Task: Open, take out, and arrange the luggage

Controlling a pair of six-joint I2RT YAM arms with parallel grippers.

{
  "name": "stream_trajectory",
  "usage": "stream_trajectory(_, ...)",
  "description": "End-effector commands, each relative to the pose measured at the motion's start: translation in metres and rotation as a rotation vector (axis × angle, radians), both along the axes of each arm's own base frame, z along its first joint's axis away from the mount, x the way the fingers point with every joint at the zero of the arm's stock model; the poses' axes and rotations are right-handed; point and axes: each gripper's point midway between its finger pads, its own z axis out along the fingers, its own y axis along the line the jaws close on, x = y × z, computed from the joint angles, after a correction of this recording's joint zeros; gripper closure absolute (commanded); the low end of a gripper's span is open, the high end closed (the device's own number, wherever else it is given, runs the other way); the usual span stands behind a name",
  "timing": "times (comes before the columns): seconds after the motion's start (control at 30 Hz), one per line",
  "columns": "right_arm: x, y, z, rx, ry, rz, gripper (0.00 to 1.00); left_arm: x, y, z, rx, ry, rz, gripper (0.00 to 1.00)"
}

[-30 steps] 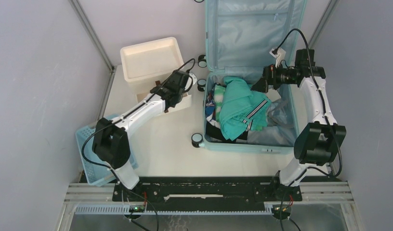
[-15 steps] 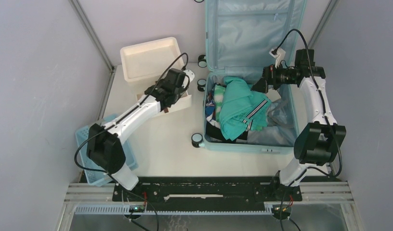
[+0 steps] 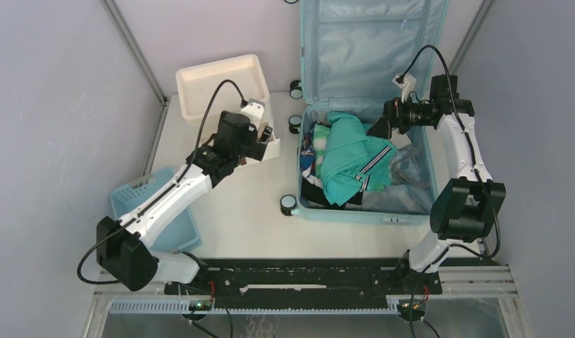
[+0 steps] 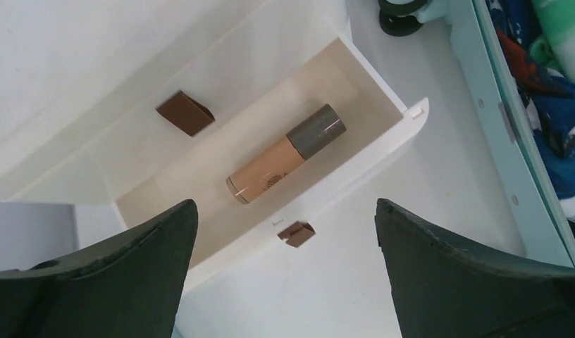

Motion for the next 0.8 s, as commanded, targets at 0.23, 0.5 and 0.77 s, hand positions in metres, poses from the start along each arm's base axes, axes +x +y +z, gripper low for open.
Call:
stream_trajectory(0.23,0.001,0.004,0.003,-0.012,-0.041,0.011,0.0,-0.03,-0.009,-0.023,-0.237,-0.032,-0.034,0.14)
stream_trajectory(0.5,0.001,0.005,-0.004,-0.011,-0.027,0.01,0.0,-0.041,-0.004,-0.054,-0.183,0.018,-0.056,0.21)
stream_trajectory(0.77,-0.001,0.005,-0.009,-0.01,-0.016,0.007,0.0,-0.044,-0.009,-0.068,-0.035,0.044,-0.135,0.25)
